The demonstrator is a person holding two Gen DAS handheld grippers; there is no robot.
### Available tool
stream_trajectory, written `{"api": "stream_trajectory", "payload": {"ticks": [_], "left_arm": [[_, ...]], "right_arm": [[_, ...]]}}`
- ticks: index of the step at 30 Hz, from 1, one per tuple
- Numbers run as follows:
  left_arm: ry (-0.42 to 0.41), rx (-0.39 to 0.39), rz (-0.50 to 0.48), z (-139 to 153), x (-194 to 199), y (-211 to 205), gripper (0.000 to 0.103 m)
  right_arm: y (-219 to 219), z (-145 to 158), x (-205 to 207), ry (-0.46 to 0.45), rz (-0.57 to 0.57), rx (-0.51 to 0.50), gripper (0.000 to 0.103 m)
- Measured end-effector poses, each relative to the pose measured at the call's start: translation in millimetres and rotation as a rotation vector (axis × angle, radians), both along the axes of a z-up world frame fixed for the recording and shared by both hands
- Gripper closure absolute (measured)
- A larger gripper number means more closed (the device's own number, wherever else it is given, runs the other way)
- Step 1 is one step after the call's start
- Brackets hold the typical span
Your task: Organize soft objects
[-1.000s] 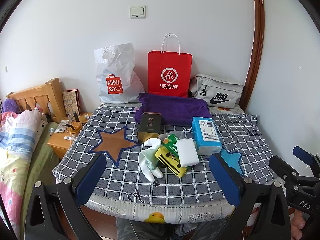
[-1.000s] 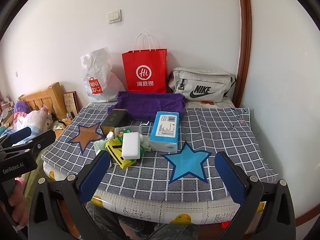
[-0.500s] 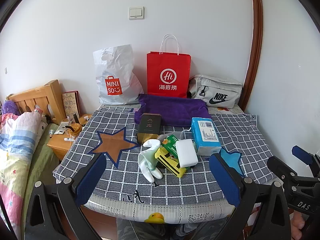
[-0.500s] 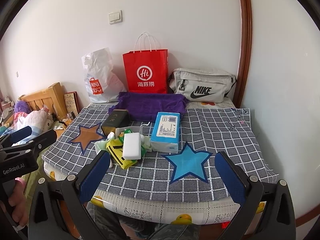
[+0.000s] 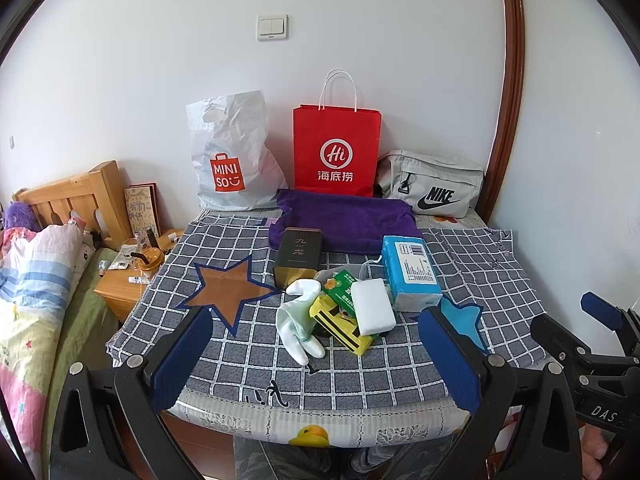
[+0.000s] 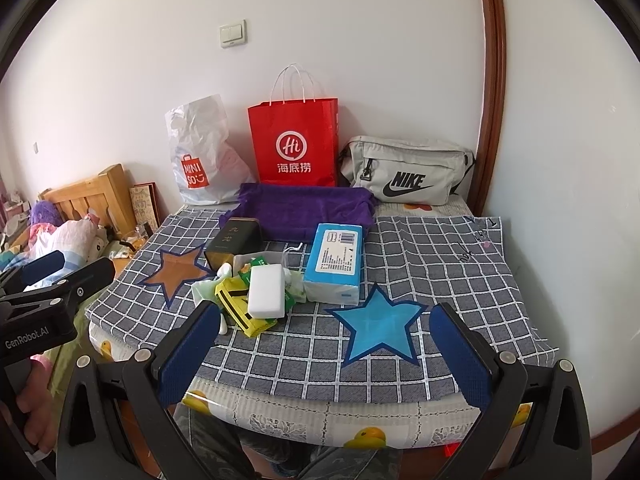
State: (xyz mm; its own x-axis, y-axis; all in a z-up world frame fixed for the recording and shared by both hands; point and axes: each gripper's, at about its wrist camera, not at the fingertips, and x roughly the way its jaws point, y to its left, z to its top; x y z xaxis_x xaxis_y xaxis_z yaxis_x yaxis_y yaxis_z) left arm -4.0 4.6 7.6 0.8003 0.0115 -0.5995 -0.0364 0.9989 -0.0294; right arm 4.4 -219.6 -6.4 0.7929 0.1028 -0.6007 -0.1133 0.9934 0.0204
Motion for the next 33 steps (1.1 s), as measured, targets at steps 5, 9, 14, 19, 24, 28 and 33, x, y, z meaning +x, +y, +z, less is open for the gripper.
{"api": "stream_trajectory", "payload": {"ticks": [5, 9, 14, 19, 24, 28, 33], "left_arm": [[0.0, -0.001, -0.001, 0, 0, 0, 0.0], [0.001, -0.001, 0.001, 0, -1, -1, 0.0], [0.0, 0.0, 0.0, 0, 0, -2, 0.0], [0.002, -0.005, -0.003, -1, -1, -2, 0.0], [0.002, -0.009, -0.005, -3, -2, -2, 0.0], [0.0, -0.031, -0.031, -5, -2, -1, 0.0], [0.005, 0.0, 0.007, -15, 6, 6, 0.0]], "right_arm": [[2, -1, 1, 0.004, 0.002, -0.003, 0.0], [3, -2, -1, 0.002, 0.003, -0.006, 0.0], [4, -2, -1, 0.001, 0.002, -0.006, 0.0], [5, -2, -2, -0.001, 0.004, -0.005, 0.0], [7, -3, -4, -0.005, 0.014, -0.01, 0.0], [7, -3, -4, -0.009, 0.018, -0.008, 0.0], [5, -10, 1, -0.005, 0.018, -0.004, 0.0]]}}
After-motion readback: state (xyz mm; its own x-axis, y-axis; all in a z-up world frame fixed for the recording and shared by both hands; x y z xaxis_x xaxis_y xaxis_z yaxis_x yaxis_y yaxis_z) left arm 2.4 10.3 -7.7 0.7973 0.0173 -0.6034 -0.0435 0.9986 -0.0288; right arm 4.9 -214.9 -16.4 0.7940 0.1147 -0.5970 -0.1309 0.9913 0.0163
